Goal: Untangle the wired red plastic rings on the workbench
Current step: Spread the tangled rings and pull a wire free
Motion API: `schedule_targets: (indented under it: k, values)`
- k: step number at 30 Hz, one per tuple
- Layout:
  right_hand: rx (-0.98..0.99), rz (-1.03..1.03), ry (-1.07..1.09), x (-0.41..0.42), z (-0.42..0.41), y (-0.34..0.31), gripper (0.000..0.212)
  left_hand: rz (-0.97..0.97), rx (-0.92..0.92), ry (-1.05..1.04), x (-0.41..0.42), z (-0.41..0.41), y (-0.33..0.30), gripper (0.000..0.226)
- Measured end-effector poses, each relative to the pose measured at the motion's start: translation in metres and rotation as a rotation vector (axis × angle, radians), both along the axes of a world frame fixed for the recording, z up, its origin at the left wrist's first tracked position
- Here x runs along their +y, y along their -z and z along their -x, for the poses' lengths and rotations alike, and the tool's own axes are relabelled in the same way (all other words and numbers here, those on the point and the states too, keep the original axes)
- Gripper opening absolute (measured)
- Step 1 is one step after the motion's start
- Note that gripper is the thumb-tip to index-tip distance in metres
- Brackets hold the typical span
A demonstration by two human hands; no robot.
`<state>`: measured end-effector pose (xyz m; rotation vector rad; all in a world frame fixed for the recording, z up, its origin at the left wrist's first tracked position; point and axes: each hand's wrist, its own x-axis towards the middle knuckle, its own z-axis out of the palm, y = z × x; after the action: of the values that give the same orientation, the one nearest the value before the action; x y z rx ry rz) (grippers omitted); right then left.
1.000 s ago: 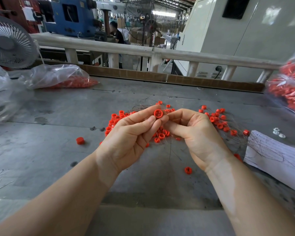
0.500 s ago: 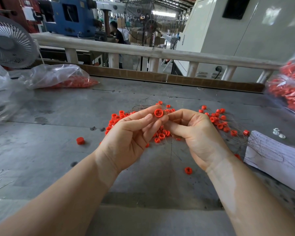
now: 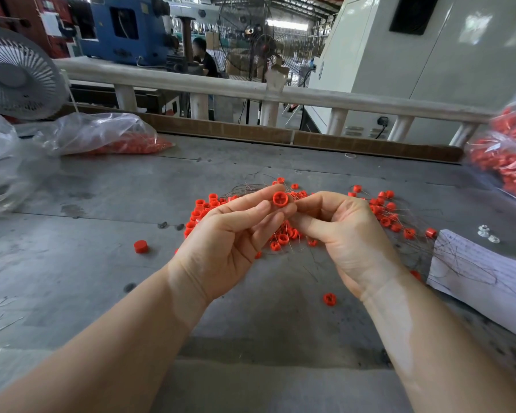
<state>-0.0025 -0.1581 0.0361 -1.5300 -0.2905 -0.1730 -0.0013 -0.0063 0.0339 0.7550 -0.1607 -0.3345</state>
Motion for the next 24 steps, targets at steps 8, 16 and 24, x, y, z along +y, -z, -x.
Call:
schedule_targets:
  k: [8, 16, 24]
  values:
    - [-0.034, 0.03, 0.047, 0.0, 0.0012, -0.0013, 0.013, -0.029, -0.014, -0.053, -0.0014, -0.0002, 0.0009, 0.026]
    - [-0.06, 0.07, 0.073, -0.0014, 0.0028, -0.0033, 0.02, -0.05, -0.036, -0.082, -0.0028, 0.0003, 0.0011, 0.024]
    - [-0.102, 0.119, 0.134, -0.0002, 0.0046, -0.0059, 0.019, -0.048, -0.031, -0.08, -0.0028, 0.0001, 0.0007, 0.025]
